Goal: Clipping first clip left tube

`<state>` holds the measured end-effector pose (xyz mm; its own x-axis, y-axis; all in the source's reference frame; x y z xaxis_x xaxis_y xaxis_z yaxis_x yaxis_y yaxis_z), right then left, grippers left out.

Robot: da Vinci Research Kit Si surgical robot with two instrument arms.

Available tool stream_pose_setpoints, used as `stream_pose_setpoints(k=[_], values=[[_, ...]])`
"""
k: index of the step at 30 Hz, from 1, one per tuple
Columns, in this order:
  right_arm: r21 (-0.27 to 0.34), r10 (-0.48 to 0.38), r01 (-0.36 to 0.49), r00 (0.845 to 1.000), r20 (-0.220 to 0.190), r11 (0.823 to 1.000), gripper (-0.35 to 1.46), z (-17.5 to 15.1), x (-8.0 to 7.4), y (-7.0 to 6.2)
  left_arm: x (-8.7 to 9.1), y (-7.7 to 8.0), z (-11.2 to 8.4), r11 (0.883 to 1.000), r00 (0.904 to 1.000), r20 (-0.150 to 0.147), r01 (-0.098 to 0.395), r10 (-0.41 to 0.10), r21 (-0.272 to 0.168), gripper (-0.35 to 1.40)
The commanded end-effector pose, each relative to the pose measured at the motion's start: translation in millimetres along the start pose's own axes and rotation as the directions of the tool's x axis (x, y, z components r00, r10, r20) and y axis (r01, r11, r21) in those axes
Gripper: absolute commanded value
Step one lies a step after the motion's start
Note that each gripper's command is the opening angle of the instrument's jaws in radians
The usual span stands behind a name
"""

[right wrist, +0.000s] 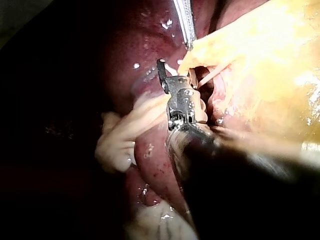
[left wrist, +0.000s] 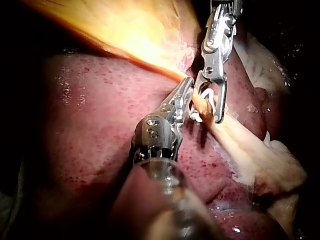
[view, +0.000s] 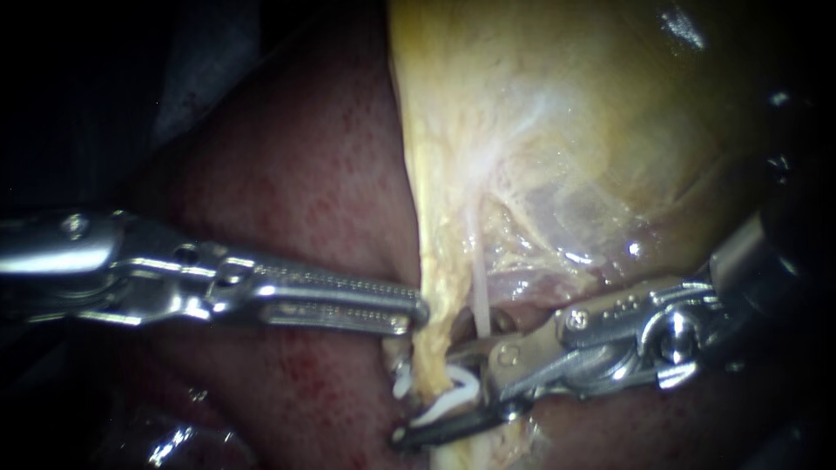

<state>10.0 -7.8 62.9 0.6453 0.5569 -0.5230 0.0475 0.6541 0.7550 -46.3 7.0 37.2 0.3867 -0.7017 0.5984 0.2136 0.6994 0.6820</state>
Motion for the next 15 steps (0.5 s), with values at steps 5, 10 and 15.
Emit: stream_pose_setpoints(k=[5,10,15], values=[[-0.001,0.001,-0.001,1.000,0.003,1.000,-0.03,-0.3,-0.1,0.6,0.0,0.0,0.0,1.000,1.0000,0.000,0.000,0.000,0.000,-0.28],[-0.024,0.004,-0.003,0.999,0.034,1.000,-0.18,-0.6,-0.3,1.2,0.0,0.0,0.0,1.000,1.0000,0.000,0.000,0.000,0.000,-0.28],[-0.026,0.004,-0.003,0.999,0.039,1.000,-0.20,-0.6,-0.3,1.2,0.0,0.1,0.0,1.000,1.0000,0.000,0.000,0.000,0.000,-0.28]])
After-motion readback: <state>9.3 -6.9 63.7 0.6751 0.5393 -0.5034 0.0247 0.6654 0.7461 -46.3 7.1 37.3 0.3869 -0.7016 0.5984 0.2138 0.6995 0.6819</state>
